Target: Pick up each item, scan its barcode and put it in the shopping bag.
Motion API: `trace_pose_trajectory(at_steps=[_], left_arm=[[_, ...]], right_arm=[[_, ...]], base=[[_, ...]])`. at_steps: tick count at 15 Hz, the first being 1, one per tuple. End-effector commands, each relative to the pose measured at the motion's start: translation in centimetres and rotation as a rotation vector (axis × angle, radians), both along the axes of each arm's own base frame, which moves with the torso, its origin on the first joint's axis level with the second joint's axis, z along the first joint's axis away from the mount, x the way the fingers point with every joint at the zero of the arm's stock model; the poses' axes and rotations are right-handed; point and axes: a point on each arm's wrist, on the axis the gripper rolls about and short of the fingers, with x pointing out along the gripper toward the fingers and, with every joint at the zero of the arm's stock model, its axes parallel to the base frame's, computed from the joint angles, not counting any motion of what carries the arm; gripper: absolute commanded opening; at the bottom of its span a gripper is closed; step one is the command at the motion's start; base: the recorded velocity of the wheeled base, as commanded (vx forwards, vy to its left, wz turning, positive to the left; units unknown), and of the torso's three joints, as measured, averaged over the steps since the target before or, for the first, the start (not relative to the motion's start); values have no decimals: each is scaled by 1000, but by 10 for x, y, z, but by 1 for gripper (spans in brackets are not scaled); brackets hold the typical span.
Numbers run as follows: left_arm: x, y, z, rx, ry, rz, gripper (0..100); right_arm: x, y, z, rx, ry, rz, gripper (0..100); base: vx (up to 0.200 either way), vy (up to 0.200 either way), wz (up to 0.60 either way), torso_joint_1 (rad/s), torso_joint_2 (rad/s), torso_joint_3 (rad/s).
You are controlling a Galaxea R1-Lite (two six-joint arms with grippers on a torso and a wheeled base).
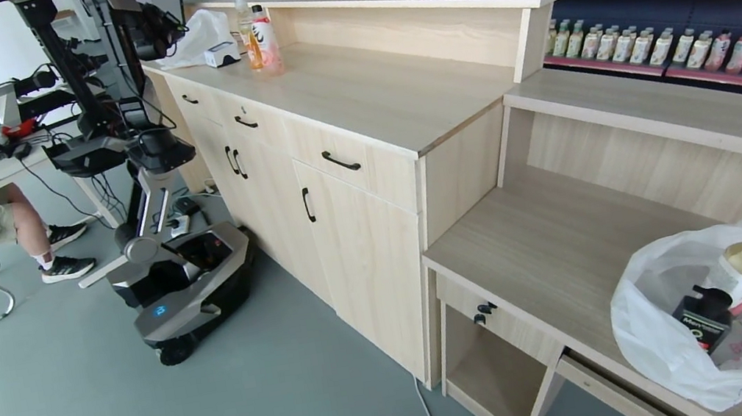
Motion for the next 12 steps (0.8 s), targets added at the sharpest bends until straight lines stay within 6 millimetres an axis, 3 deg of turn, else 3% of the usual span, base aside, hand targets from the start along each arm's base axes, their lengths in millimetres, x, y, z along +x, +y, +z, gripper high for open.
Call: trace_pose_trajectory(at_steps=[1, 4, 7, 12], left_arm=[[0, 0, 0, 0, 0, 1, 100], [0, 0, 0, 0, 0, 1, 100], [0, 0, 0, 0, 0, -1, 100], [0, 0, 0, 0, 0, -1, 100]], right_arm=[[-15, 5, 26, -67, -68, -27, 100], [-21, 4, 69, -99, -173, -103, 100], [-17, 9, 105, -15, -216, -329, 100], [-31, 23, 101, 57, -146, -569, 100]], base=[[0, 0, -600, 7, 7, 2], [0, 0, -600, 2, 2, 2], [0, 0, -600, 4, 2, 4], [0, 0, -600, 2, 4, 1]])
